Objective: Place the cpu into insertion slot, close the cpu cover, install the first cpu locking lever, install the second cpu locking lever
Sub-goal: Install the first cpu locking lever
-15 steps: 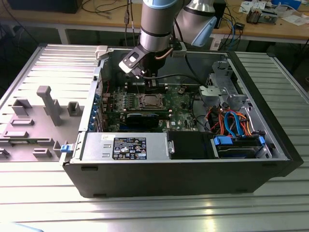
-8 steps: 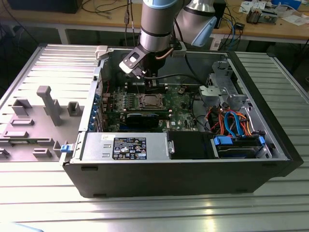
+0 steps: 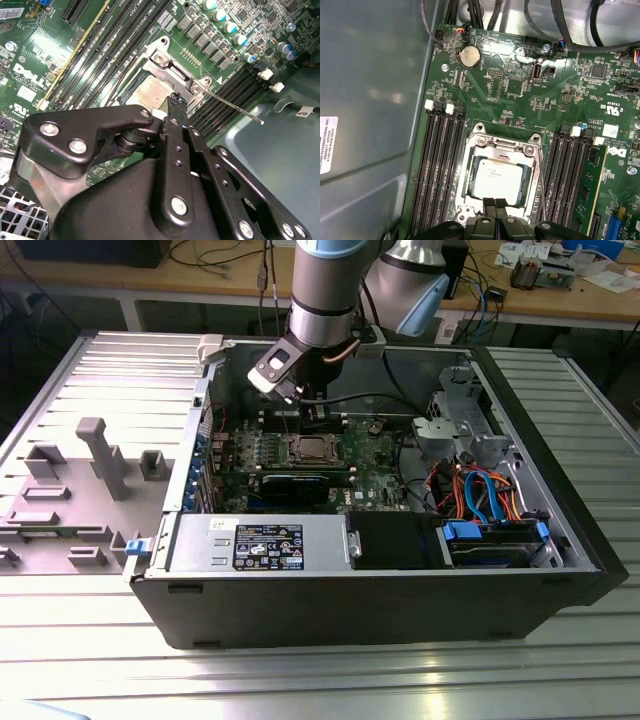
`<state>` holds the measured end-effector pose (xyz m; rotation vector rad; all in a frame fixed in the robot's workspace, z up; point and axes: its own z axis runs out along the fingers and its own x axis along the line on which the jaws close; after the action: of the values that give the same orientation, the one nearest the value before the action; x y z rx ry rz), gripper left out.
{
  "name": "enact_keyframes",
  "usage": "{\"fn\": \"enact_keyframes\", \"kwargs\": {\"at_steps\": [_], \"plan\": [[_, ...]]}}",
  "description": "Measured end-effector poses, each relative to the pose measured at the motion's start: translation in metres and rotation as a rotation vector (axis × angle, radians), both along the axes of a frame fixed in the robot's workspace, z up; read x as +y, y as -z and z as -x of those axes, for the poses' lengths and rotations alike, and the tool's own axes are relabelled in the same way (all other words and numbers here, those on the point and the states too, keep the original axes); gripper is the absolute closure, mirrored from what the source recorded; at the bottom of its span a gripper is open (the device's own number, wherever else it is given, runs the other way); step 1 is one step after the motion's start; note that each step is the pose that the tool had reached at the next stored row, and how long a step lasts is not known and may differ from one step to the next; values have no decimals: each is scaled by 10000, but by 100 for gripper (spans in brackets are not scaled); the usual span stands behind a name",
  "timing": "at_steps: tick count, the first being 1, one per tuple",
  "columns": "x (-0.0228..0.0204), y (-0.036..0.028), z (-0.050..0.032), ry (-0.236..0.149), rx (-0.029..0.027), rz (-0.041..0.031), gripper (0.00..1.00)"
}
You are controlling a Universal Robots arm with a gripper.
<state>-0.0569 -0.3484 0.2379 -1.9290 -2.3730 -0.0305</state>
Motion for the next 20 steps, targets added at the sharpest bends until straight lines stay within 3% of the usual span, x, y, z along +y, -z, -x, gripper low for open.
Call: {"fn": "enact_keyframes", "kwargs": {"at_steps": [20], "plan": [[0,0,0,-652,-1,0,89]]}}
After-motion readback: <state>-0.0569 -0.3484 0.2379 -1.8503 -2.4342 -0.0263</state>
